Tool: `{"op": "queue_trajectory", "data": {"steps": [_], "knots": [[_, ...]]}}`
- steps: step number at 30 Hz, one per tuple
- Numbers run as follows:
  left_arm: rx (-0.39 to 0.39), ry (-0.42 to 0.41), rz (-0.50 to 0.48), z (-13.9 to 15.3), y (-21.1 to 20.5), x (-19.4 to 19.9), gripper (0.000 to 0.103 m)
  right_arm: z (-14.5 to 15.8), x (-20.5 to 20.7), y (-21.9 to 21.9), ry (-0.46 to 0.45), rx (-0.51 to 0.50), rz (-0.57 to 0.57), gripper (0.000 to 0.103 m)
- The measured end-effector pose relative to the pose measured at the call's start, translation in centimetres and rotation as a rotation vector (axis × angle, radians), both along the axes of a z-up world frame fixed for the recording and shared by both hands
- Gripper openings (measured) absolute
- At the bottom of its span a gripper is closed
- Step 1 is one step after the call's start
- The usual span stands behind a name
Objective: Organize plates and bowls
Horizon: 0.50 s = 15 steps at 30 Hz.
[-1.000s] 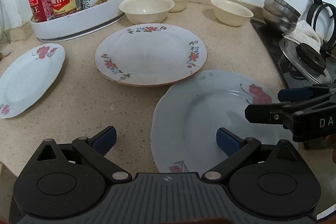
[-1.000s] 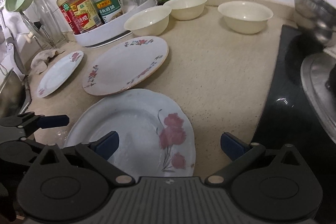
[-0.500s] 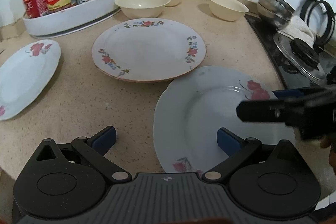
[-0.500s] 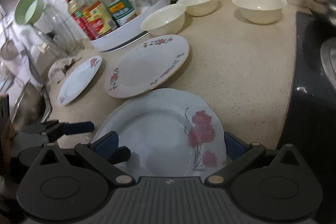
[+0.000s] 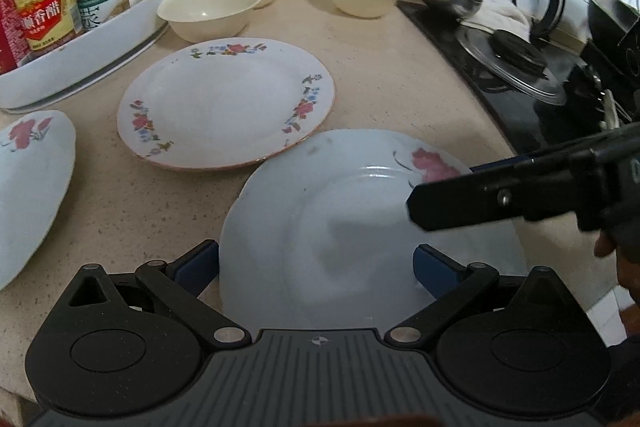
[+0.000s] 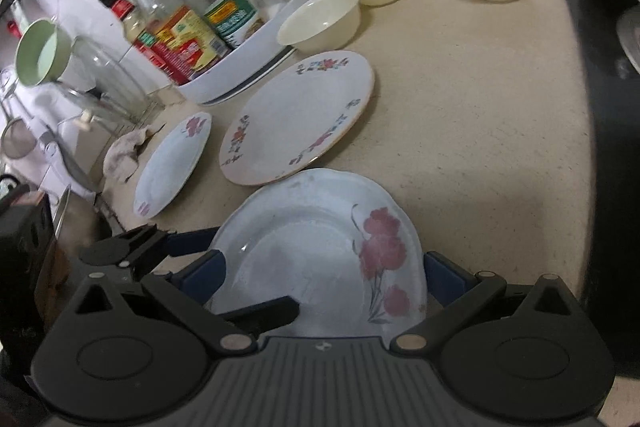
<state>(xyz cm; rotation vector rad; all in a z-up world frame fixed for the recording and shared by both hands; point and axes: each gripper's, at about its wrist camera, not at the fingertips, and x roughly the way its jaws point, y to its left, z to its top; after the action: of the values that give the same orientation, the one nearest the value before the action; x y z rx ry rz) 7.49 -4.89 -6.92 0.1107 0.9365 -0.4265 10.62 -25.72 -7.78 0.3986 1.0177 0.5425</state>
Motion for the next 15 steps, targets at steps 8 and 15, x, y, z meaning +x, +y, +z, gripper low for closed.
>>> {"op": "queue_trajectory", "data": {"steps": [8, 15], "knots": [[0.024, -0.003, 0.022, -0.1, 1.2, 0.1, 0.102, 0.2, -1.6, 0.0, -0.037, -0.108, -0.036, 0.101], [-0.001, -0.035, 0.052, -0.2, 1.6, 0.0, 0.101, 0.5, -3.4, 0.7, -0.082, -0.204, -0.080, 0.069]]}}
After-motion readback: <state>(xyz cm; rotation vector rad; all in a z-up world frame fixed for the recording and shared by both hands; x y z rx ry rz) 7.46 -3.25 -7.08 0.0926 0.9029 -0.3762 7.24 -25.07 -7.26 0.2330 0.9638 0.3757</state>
